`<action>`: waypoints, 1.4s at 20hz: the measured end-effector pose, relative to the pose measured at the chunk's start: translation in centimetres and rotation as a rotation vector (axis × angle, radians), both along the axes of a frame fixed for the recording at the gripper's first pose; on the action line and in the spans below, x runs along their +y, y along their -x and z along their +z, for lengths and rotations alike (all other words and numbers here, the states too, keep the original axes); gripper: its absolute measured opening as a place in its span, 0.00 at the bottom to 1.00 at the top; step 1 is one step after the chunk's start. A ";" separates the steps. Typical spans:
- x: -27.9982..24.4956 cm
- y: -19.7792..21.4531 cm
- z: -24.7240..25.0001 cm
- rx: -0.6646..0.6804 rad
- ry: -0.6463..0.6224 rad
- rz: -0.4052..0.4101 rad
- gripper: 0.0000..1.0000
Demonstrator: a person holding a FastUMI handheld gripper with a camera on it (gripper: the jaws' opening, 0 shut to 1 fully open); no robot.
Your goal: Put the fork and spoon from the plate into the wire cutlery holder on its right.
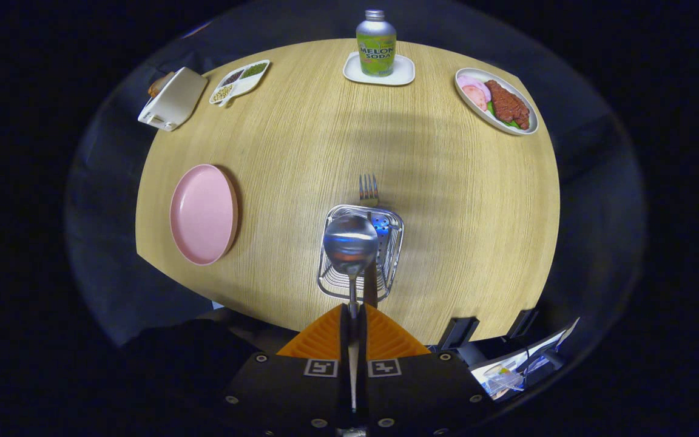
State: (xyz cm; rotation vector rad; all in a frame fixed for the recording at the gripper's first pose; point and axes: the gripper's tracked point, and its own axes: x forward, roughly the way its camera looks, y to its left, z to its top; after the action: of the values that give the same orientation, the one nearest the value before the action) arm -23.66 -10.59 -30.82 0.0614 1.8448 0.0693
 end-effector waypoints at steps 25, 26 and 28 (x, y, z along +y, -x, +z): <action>2.3 -9.3 4.0 -0.454 -0.029 -0.082 0.10; 2.3 -10.3 4.9 -0.513 -0.027 -0.081 0.10; 2.4 -11.3 6.6 -0.587 -0.020 -0.076 0.10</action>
State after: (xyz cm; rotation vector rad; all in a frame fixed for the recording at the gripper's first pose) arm -12.38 -8.17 -24.27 0.1128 1.2536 0.0464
